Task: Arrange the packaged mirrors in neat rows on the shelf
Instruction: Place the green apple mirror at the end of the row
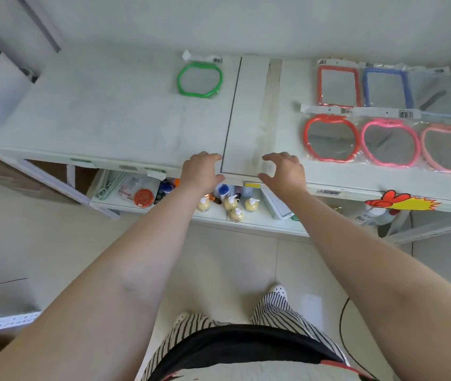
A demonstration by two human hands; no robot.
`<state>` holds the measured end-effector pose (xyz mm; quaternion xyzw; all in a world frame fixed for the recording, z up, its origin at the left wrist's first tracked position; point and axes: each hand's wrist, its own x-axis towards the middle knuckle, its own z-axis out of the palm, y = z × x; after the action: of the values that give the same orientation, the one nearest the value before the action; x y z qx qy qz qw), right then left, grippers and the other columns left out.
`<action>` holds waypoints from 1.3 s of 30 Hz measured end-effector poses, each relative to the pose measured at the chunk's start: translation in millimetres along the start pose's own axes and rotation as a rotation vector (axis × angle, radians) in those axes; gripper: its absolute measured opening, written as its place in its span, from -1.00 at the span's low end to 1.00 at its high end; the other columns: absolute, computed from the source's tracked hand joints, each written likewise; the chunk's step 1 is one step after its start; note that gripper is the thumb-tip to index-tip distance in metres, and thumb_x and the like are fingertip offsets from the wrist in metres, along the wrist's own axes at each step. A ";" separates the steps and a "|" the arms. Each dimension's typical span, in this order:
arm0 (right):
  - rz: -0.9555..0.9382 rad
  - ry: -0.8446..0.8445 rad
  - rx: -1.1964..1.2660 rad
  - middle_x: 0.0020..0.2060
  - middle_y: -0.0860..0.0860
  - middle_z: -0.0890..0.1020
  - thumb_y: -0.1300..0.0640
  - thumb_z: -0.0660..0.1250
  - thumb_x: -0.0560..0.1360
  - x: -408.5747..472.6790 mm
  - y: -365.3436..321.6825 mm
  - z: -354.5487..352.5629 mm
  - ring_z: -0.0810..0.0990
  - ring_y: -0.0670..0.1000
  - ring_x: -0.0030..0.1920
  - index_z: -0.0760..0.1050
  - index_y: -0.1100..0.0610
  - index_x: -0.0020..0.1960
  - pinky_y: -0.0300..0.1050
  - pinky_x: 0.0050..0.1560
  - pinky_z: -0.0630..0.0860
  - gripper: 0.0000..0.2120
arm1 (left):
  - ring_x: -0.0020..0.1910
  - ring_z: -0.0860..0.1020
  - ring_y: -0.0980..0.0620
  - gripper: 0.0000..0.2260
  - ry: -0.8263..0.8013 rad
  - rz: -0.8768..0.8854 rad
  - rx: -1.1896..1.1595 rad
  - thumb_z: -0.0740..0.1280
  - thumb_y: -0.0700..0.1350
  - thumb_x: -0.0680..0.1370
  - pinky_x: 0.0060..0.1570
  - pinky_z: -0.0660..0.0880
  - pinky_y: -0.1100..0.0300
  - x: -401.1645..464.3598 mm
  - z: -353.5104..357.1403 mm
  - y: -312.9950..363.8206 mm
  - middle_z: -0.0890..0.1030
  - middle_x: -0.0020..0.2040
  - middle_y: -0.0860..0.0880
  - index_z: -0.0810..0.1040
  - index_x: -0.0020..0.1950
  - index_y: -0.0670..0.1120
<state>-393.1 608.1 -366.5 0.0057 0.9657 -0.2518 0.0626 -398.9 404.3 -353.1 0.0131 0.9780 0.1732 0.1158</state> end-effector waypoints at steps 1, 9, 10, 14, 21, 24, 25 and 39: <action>-0.011 -0.005 -0.007 0.26 0.07 0.52 0.04 0.40 0.45 -5.9 -15.2 9.4 0.40 0.15 0.30 0.47 0.03 0.32 0.00 0.28 0.33 -0.56 | 0.29 0.45 -0.15 -0.50 0.004 0.002 -0.001 0.36 -0.02 0.49 0.21 0.42 0.04 -10.4 -3.4 -18.6 0.50 0.28 -0.13 0.39 0.42 0.00; -0.099 -0.108 -0.023 0.15 0.08 0.56 0.07 0.40 0.41 -56.2 -147.0 94.5 0.44 0.16 0.22 0.55 0.01 0.21 -0.02 0.19 0.37 -0.64 | 0.07 0.57 -0.15 -0.73 0.055 -0.044 -0.042 0.39 -0.10 0.38 -0.03 0.53 0.05 -86.4 -32.2 -168.6 0.64 0.00 -0.09 0.60 0.08 -0.01; -0.112 -0.114 -0.011 0.12 0.08 0.56 0.08 0.40 0.41 -60.4 -160.4 102.5 0.44 0.17 0.20 0.56 0.01 0.17 -0.03 0.17 0.37 -0.67 | 0.07 0.58 -0.15 -0.73 0.061 -0.054 -0.043 0.38 -0.10 0.39 -0.02 0.53 0.05 -92.0 -36.2 -179.6 0.65 0.00 -0.09 0.60 0.08 -0.01; -0.135 -0.111 -0.035 0.07 0.06 0.58 0.00 0.32 0.45 -65.7 -199.2 125.9 0.45 0.16 0.16 0.60 -0.04 0.12 -0.07 0.12 0.33 -0.74 | 0.08 0.57 -0.14 -0.72 0.097 -0.059 -0.064 0.35 -0.15 0.41 -0.05 0.48 0.10 -97.3 -47.4 -208.9 0.66 0.00 -0.09 0.60 0.12 -0.02; -0.191 -0.148 -0.053 0.14 0.06 0.56 0.02 0.33 0.46 -32.7 -230.7 140.1 0.43 0.15 0.21 0.55 -0.02 0.21 -0.01 0.19 0.33 -0.68 | 0.19 0.53 -0.17 -0.58 0.086 -0.086 -0.076 0.37 -0.12 0.41 0.13 0.48 0.05 -68.5 -66.9 -236.6 0.59 0.16 -0.15 0.53 0.27 0.01; -0.216 -0.159 -0.071 0.22 0.04 0.52 0.03 0.36 0.46 -0.6 -237.5 133.6 0.39 0.11 0.27 0.48 -0.01 0.30 -0.07 0.24 0.28 -0.59 | 0.28 0.47 -0.17 -0.52 0.086 -0.137 -0.086 0.36 -0.11 0.45 0.25 0.43 0.02 -44.2 -81.7 -248.4 0.52 0.27 -0.16 0.44 0.38 -0.01; -0.223 -0.158 -0.087 0.23 0.03 0.51 0.03 0.38 0.45 12.1 -238.5 130.4 0.38 0.10 0.28 0.47 -0.02 0.31 -0.08 0.25 0.27 -0.57 | 0.30 0.45 -0.17 -0.51 0.090 -0.151 -0.089 0.36 -0.10 0.46 0.27 0.41 0.01 -34.7 -87.3 -251.4 0.50 0.28 -0.16 0.43 0.39 -0.01; -0.026 -0.024 -0.080 0.25 0.07 0.52 0.00 0.41 0.44 124.7 -239.6 96.3 0.40 0.14 0.30 0.46 0.00 0.32 0.01 0.30 0.34 -0.54 | 0.30 0.44 -0.18 -0.51 0.068 -0.009 -0.017 0.35 -0.05 0.49 0.24 0.38 0.02 106.5 -127.5 -241.5 0.49 0.29 -0.15 0.38 0.42 0.01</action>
<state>-515.6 349.5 -348.9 -0.0125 0.9742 -0.2140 0.0711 -528.5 141.6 -342.8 0.0019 0.9799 0.1813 0.0835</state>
